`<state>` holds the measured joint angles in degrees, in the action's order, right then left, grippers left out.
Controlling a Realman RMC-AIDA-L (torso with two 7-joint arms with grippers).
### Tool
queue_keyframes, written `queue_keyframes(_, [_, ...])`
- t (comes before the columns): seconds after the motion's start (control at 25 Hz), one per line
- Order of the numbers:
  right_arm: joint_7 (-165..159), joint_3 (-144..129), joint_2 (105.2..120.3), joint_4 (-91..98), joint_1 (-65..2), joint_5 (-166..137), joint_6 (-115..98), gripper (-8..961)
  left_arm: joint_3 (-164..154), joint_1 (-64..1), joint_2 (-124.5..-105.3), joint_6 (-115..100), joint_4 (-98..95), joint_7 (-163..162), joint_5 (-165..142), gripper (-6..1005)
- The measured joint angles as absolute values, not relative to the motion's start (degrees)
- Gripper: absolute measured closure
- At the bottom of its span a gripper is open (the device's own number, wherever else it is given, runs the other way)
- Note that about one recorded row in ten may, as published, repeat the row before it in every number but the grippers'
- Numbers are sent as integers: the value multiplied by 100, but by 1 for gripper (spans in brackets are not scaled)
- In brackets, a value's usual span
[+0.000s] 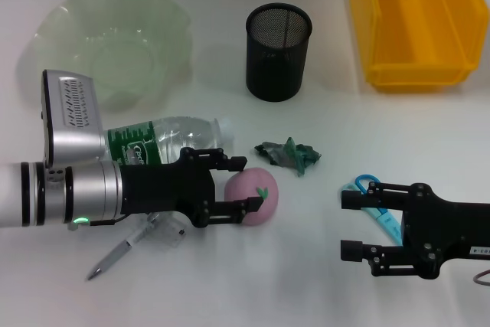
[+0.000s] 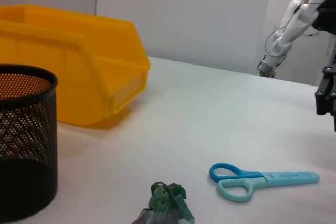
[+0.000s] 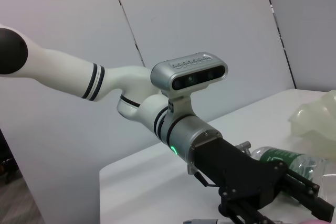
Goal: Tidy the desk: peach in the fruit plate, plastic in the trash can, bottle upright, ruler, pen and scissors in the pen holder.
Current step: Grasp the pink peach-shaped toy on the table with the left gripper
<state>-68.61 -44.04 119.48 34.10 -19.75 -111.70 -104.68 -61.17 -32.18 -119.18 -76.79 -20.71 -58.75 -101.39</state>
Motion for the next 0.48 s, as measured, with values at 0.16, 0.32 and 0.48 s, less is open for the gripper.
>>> queue_keyframes(0.16, [-6862, -4404, 11945, 3244, -2043, -11169, -10436, 205, -6118, -3193, -11918, -7645, -2068, -5866, -10134, 295])
queue_keyframes(0.32, [-6845, -4404, 11931, 3128, -2097, -11166, -10417, 206, -6117, -3185, -11918, -7554, -2066, -5944, -10145, 410])
queue_keyframes(0.48, [-6838, -4403, 11928, 3125, -2099, -11163, -10411, 206, -6155, -3214, -11910, -7525, -2065, -6001, -10167, 594])
